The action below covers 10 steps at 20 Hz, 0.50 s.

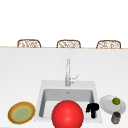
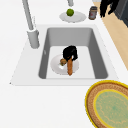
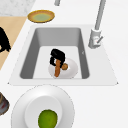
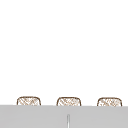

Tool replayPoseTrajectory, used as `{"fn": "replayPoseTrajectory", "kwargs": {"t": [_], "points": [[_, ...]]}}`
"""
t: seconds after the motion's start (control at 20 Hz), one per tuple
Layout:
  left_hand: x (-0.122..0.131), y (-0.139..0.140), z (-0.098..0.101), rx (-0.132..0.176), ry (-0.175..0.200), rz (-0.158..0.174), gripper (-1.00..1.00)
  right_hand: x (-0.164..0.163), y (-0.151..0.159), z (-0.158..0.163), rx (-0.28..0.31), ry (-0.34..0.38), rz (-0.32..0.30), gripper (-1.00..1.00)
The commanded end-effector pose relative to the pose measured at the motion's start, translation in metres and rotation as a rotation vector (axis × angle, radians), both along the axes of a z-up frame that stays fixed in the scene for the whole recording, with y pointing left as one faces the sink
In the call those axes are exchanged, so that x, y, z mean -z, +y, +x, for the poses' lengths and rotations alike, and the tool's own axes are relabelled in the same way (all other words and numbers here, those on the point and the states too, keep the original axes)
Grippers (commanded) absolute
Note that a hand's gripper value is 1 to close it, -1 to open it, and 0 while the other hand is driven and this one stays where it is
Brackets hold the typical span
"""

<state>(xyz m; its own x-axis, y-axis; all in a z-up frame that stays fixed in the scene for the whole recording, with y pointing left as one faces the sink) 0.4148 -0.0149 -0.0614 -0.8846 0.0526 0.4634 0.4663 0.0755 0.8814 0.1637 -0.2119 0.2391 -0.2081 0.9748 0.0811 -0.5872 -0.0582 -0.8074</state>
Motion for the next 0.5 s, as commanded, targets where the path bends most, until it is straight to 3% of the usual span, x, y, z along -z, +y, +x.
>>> {"fn": "replayPoseTrajectory", "kwargs": {"t": [0.0,0.1,0.25,0.45], "points": [[0.028,-0.007,0.017,0.031,-0.015,0.018,1.0,0.0,0.0,0.0,0.0,0.0,0.0,0.0],[0.032,-0.009,0.019,0.059,-0.014,-0.024,1.0,0.0,0.0,0.0,0.0,0.0,0.0,0.0],[0.032,-0.016,0.019,0.072,-0.001,-0.03,1.0,0.0,0.0,0.0,0.0,0.0,0.0,0.0],[0.026,-0.016,0.005,0.065,0.039,-0.037,1.0,0.0,0.0,0.0,0.0,0.0,0.0,0.0]]}}
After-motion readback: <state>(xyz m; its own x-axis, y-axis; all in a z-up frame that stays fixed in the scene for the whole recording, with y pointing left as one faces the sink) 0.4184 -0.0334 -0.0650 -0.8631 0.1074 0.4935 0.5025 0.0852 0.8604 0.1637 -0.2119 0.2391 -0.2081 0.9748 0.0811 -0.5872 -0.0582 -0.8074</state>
